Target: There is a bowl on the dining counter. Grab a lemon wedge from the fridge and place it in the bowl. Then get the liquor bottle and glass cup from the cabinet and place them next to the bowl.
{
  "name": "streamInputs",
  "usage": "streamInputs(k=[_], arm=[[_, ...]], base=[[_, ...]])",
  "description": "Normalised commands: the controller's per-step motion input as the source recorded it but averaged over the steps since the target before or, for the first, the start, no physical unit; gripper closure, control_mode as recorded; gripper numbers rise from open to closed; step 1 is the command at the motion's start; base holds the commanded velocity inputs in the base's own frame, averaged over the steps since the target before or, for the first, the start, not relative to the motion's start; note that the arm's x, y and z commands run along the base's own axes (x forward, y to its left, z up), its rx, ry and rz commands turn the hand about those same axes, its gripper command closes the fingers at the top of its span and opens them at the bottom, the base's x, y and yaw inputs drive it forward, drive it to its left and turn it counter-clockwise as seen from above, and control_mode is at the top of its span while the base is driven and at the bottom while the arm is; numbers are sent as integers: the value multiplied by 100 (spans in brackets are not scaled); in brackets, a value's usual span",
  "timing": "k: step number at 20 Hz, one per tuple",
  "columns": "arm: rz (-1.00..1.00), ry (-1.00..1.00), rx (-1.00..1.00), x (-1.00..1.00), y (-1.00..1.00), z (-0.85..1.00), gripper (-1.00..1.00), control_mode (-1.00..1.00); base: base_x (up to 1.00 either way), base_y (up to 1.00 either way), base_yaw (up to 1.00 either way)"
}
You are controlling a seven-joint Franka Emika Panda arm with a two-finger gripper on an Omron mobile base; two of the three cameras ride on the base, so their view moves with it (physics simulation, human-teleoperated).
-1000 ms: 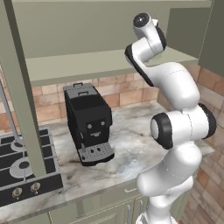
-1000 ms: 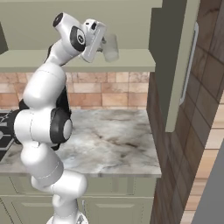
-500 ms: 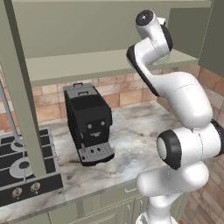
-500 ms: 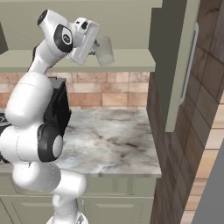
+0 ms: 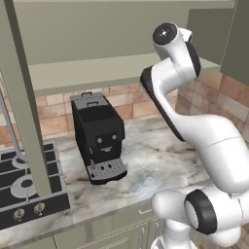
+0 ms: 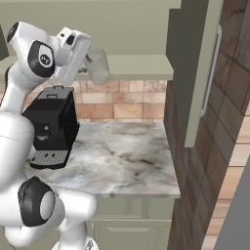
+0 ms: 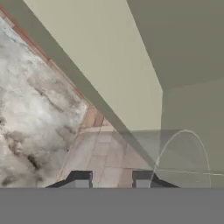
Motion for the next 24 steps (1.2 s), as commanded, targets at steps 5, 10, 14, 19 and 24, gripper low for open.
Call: streamInputs(k=[5, 10, 14, 19, 24], arm=[[0, 0, 15, -100, 58, -3, 100, -100], [0, 3, 12, -100, 45, -19, 100, -100], [0, 6, 11, -87, 23, -38, 100, -100], [0, 12, 7, -25, 22, -45, 100, -100], [0, 11, 4, -3, 4, -30, 100, -100]], base=[[0, 0, 0], [0, 0, 0], [0, 0, 0], [0, 0, 0], [0, 0, 0]])
